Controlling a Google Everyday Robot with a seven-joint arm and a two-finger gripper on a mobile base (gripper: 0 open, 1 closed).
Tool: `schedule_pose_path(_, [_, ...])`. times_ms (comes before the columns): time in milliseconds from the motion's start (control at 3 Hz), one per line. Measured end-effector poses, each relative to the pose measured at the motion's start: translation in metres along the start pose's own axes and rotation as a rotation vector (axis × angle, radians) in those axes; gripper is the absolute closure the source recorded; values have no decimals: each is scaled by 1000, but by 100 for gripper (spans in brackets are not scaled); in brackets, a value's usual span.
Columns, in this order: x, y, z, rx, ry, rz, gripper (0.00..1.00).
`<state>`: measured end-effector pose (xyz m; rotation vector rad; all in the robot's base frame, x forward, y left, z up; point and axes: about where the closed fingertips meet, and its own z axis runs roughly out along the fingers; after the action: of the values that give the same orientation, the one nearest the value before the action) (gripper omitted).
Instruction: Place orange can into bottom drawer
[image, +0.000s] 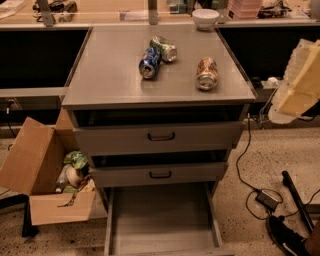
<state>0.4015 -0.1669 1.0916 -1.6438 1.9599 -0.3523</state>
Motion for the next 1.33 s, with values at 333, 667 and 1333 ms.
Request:
schedule_pose_path(333, [0, 0, 0, 0, 0, 0, 0])
schedule_pose_path(667, [0, -3, 3, 7, -7, 15, 0])
schedule_pose_path(1333, [24, -41, 79, 9, -70, 226, 0])
